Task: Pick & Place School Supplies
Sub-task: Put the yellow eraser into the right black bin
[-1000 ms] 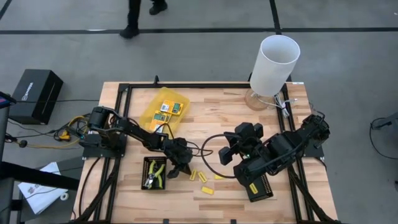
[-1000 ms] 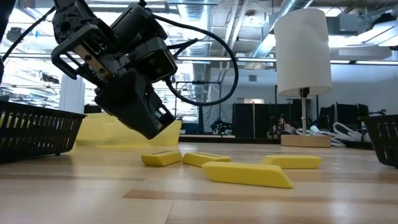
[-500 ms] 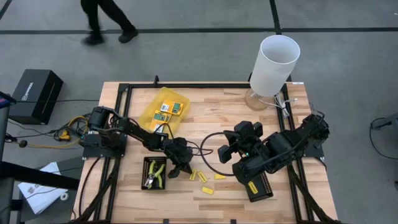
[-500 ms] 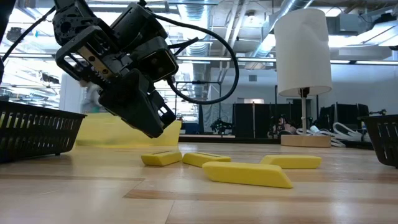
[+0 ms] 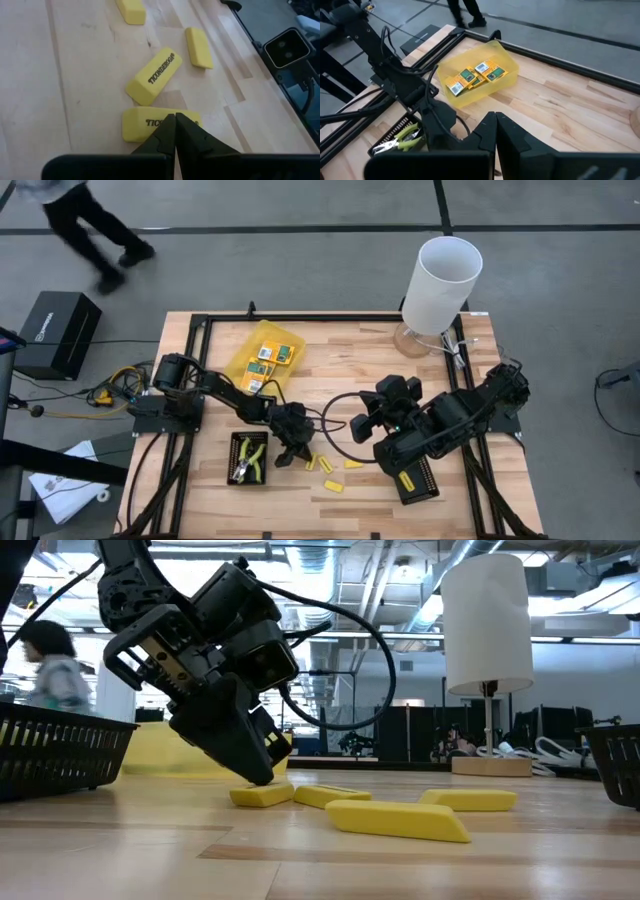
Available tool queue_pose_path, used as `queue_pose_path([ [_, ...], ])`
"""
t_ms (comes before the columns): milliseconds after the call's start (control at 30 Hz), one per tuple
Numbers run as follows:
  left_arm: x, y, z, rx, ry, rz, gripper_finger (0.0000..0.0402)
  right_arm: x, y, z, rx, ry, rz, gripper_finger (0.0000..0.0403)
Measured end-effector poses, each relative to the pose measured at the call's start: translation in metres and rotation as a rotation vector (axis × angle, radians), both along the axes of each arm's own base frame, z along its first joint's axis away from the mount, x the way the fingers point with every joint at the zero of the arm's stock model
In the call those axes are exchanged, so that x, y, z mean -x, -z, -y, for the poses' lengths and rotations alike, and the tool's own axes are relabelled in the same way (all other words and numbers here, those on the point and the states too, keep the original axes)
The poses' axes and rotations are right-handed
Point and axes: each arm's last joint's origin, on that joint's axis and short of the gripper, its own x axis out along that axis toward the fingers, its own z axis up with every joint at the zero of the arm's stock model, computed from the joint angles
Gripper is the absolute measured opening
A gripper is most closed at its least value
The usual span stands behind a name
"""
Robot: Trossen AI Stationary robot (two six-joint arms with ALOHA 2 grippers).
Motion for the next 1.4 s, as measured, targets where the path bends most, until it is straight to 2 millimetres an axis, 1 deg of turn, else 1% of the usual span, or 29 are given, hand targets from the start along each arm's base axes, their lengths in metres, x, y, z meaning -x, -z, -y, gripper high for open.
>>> queue_pose_path([
  [100,0.0,0.0,-0.003,0.002,-0.005,-0.008,0.0,0.0,0.0,0.0,-0.002,-0.007,-0.009,0.0],
  [900,0.009,0.008,-0.004,-0.01,0.038,-0.119,0.0,0.0,0.0,-0.001,0.008,-0.02,-0.021,0.0],
  [1067,0.01,0.01,-0.004,-0.042,0.037,-0.117,0.0,0.0,0.0,-0.001,0.016,-0.027,-0.028,0.0],
  [1400,0.011,0.01,-0.004,-0.041,0.044,-0.123,0.0,0.0,0.0,-0.001,0.018,-0.029,-0.03,0.0],
])
